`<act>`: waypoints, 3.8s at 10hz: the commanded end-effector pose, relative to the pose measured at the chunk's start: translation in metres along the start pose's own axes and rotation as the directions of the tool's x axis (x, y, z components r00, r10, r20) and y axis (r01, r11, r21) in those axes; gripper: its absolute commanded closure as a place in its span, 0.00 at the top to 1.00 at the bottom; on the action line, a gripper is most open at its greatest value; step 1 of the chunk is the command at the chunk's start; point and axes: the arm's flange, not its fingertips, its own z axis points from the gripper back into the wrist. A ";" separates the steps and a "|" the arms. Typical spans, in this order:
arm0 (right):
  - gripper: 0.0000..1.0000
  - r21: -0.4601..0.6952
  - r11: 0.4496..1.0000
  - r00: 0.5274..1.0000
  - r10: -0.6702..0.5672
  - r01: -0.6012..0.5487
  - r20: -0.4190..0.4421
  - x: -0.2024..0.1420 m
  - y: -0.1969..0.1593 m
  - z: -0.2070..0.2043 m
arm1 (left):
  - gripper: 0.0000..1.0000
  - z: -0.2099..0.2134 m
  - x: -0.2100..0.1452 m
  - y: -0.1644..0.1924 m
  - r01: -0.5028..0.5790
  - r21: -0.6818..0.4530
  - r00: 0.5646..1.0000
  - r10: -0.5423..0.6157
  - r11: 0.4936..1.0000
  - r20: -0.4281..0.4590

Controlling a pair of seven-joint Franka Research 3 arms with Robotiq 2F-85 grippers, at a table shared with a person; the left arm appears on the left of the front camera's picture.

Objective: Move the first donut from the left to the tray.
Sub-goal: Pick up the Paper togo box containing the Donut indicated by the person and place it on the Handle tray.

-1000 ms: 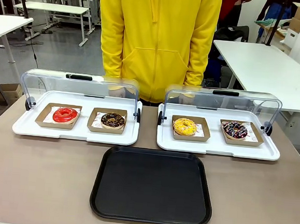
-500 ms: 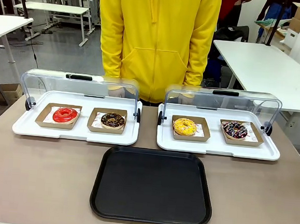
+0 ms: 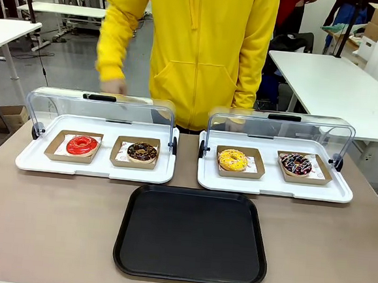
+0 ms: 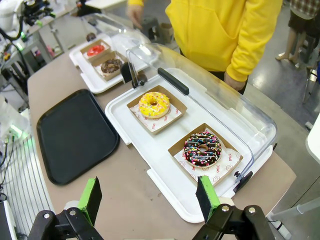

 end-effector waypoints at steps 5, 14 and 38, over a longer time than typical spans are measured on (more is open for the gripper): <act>1.00 0.003 1.000 0.999 0.024 -0.024 0.026 0.003 -0.003 0.000 | 1.00 0.000 0.000 0.002 0.019 -0.002 0.999 -0.019 1.000 0.027; 1.00 0.003 1.000 0.999 0.024 -0.024 0.026 0.003 -0.003 0.000 | 1.00 0.000 0.000 0.002 0.019 -0.002 0.999 -0.019 1.000 0.027; 1.00 0.003 1.000 0.999 0.024 -0.024 0.026 0.003 -0.003 0.000 | 1.00 -0.197 0.028 0.012 0.520 -0.351 0.527 -0.616 0.779 -0.585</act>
